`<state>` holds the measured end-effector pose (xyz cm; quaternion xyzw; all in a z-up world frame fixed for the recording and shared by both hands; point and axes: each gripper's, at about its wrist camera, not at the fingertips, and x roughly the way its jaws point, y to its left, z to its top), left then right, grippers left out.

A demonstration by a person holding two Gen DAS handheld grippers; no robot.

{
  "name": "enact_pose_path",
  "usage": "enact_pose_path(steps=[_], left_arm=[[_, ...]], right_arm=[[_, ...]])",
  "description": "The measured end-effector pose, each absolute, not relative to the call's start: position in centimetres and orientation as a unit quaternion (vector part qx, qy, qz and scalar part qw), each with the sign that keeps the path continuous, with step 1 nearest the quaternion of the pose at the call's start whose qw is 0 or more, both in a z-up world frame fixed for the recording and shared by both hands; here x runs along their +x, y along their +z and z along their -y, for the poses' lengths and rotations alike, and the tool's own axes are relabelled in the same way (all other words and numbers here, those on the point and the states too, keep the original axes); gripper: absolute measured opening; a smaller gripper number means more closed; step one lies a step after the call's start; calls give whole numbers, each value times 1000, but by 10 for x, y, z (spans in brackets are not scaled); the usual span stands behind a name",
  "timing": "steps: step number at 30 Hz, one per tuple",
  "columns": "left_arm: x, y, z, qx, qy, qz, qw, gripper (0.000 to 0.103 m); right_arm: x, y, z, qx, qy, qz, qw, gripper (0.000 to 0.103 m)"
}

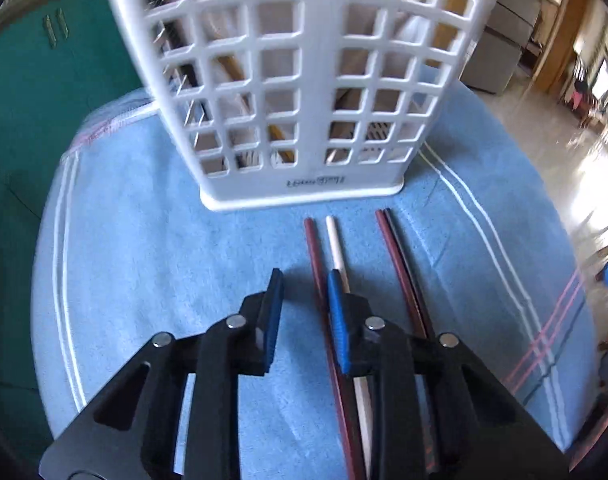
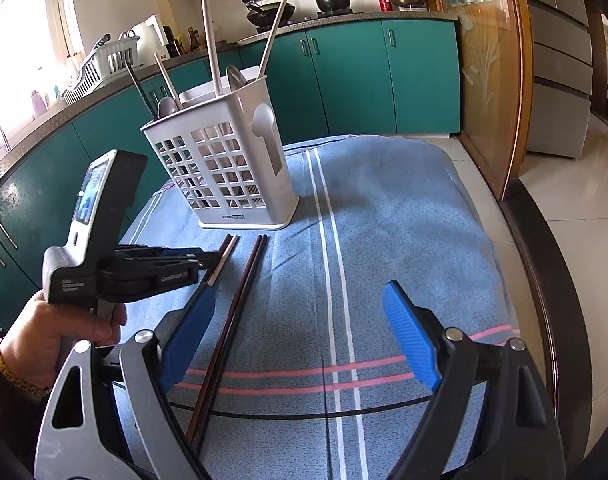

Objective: Organize utensils
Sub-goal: 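Lower the left tool to the cloth and grasp a red-brown chopstick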

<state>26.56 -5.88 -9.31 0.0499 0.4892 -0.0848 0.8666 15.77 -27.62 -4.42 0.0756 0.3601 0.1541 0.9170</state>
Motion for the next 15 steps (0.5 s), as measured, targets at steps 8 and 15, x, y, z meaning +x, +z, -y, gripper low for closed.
enact_pose_path(steps=[8, 15], left_arm=[[277, -96, 47, 31, -70, -484, 872, 5], [216, -31, 19, -5, -98, -380, 920, 4]], right_arm=[[159, -48, 272, 65, 157, -367, 915, 84], [163, -52, 269, 60, 154, -372, 913, 84]])
